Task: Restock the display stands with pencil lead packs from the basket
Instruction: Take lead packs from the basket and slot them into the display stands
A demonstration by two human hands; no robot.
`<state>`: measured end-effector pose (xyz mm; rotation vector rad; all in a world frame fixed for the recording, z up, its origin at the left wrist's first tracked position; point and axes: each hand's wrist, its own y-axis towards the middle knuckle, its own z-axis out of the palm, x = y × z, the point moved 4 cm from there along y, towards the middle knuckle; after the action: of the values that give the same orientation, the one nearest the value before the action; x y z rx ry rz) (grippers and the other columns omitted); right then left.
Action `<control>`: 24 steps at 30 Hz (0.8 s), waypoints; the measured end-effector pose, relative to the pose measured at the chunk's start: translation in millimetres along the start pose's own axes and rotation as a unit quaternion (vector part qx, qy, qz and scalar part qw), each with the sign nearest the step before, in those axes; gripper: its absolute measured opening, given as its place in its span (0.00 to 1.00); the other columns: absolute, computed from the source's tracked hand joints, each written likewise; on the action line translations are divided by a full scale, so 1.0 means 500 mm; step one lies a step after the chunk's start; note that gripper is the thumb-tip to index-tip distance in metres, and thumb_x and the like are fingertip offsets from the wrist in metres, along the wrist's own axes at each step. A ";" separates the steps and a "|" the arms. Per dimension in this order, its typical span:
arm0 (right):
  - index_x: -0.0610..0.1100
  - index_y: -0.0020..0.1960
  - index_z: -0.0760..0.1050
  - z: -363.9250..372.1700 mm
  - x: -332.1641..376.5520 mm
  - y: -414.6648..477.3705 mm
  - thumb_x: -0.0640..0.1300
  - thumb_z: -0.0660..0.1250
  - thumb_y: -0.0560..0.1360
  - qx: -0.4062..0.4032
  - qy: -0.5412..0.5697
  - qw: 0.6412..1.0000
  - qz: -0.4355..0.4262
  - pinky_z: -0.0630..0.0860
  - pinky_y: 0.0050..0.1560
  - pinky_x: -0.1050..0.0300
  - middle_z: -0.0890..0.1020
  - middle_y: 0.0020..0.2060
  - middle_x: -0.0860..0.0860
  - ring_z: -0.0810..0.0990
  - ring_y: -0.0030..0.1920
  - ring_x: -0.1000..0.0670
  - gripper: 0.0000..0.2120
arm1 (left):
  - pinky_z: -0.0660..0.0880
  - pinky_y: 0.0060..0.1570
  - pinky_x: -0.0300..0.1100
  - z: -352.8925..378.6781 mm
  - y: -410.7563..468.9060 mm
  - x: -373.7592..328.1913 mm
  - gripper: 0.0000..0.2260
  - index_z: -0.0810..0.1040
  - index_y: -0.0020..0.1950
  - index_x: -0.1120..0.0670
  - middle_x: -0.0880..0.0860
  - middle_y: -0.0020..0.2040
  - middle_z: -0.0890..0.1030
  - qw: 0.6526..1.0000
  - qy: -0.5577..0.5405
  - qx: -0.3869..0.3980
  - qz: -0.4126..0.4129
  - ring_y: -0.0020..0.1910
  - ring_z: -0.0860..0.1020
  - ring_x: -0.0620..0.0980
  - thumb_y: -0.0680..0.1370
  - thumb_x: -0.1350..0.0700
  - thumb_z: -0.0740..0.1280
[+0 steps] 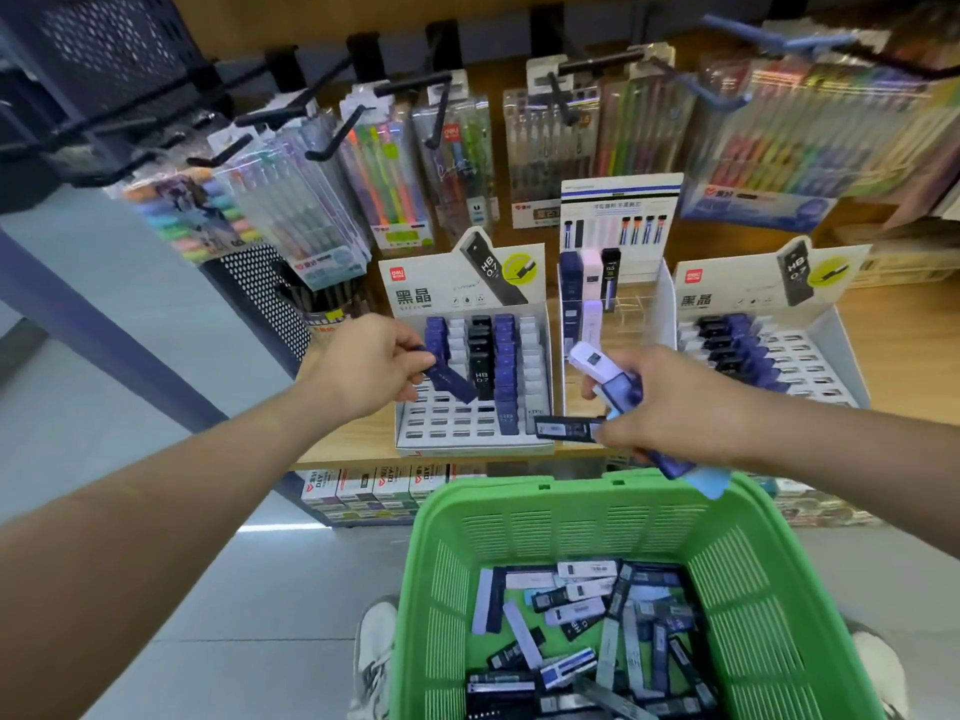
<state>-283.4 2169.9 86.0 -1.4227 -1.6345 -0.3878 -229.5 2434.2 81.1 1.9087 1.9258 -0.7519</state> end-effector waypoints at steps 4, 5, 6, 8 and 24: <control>0.47 0.49 0.75 0.000 -0.040 -0.003 0.34 0.74 0.70 0.009 0.042 0.999 0.013 0.72 0.25 0.62 0.78 0.25 0.53 0.76 0.23 0.53 0.13 | 0.81 0.36 0.41 0.007 0.004 -0.012 0.04 0.78 0.47 0.55 0.54 0.35 0.82 0.998 -0.053 0.012 0.012 0.32 0.82 0.48 0.79 0.63 0.65; 0.46 0.49 0.75 -0.008 -0.048 0.002 0.33 0.74 0.70 0.006 0.058 0.998 0.022 0.72 0.25 0.62 0.78 0.26 0.53 0.76 0.23 0.53 0.13 | 0.80 0.35 0.41 0.003 0.007 -0.022 0.06 0.77 0.45 0.53 0.54 0.35 0.82 0.997 -0.071 0.007 0.018 0.32 0.82 0.49 0.79 0.63 0.65; 0.46 0.49 0.75 -0.018 -0.055 0.008 0.33 0.74 0.70 -0.002 0.078 0.996 0.032 0.72 0.24 0.62 0.78 0.27 0.52 0.77 0.24 0.52 0.13 | 0.80 0.35 0.41 0.001 0.011 -0.035 0.07 0.77 0.44 0.51 0.54 0.35 0.82 0.996 -0.082 0.005 0.027 0.33 0.81 0.50 0.78 0.63 0.65; 0.44 0.50 0.75 -0.037 -0.068 0.016 0.32 0.73 0.71 -0.021 0.126 0.990 0.051 0.72 0.24 0.62 0.77 0.29 0.49 0.76 0.23 0.51 0.13 | 0.79 0.40 0.44 0.003 0.020 -0.066 0.08 0.78 0.43 0.50 0.53 0.36 0.81 0.997 -0.066 0.002 0.051 0.36 0.80 0.51 0.78 0.62 0.67; 0.44 0.50 0.73 -0.081 -0.186 -0.053 0.35 0.72 0.72 -0.046 0.143 0.986 0.076 0.71 0.25 0.62 0.73 0.32 0.48 0.75 0.24 0.53 0.11 | 0.73 0.49 0.37 0.082 0.121 -0.292 0.06 0.84 0.50 0.54 0.49 0.39 0.80 0.964 0.099 -0.146 0.197 0.44 0.79 0.51 0.74 0.56 0.72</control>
<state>-297.3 2075.2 43.4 -1.4742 -1.2816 -0.5575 -167.5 2288.9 123.2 2.1368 1.5704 -0.1567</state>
